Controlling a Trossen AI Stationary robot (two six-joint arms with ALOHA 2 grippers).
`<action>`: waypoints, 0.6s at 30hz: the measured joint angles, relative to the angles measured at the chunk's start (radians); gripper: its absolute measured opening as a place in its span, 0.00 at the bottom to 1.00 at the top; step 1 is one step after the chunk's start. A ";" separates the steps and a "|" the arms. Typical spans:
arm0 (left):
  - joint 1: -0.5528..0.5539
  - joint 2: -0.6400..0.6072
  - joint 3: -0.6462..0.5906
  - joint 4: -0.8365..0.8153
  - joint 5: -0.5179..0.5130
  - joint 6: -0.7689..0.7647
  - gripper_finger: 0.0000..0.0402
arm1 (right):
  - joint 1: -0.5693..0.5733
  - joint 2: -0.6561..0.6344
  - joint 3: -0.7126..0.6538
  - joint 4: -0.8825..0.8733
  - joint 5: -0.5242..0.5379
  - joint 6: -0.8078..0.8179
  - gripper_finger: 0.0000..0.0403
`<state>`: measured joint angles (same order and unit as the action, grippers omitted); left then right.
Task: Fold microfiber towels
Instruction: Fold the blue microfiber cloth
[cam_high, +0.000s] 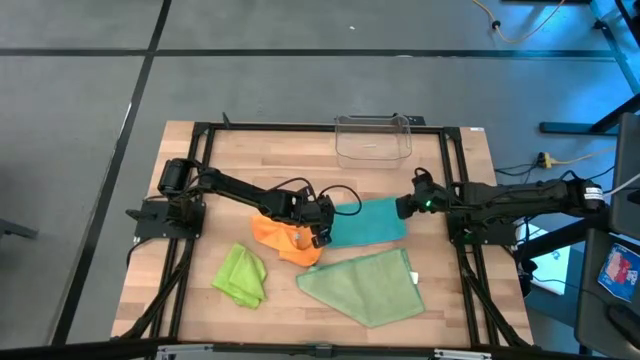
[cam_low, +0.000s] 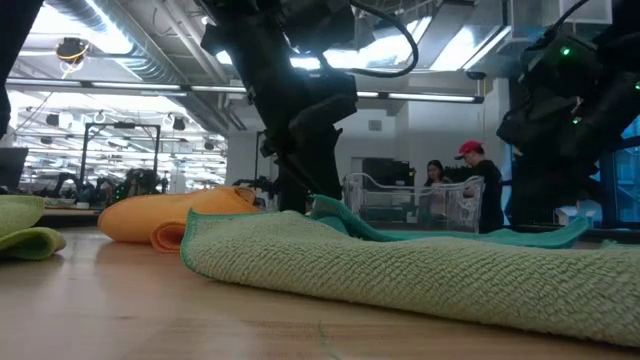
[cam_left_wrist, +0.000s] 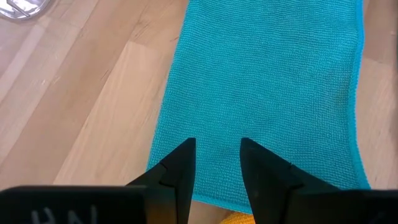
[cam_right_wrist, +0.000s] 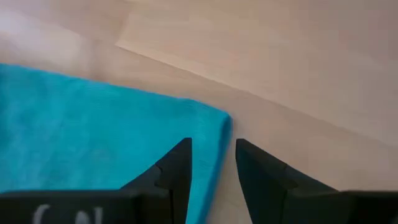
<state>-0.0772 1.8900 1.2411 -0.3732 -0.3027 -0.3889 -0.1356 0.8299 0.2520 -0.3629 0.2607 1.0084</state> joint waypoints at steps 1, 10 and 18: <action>0.000 0.000 0.000 0.000 0.000 0.000 0.29 | 0.000 0.014 0.000 -0.002 0.000 0.009 0.31; 0.000 0.000 0.000 0.000 0.000 0.000 0.29 | 0.000 0.116 0.000 0.075 -0.027 0.006 0.31; 0.000 0.000 0.000 0.001 0.000 0.000 0.29 | 0.000 0.139 0.000 0.135 -0.029 -0.017 0.31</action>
<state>-0.0772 1.8904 1.2411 -0.3725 -0.3027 -0.3885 -0.1352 0.9688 0.2516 -0.2276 0.2322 0.9916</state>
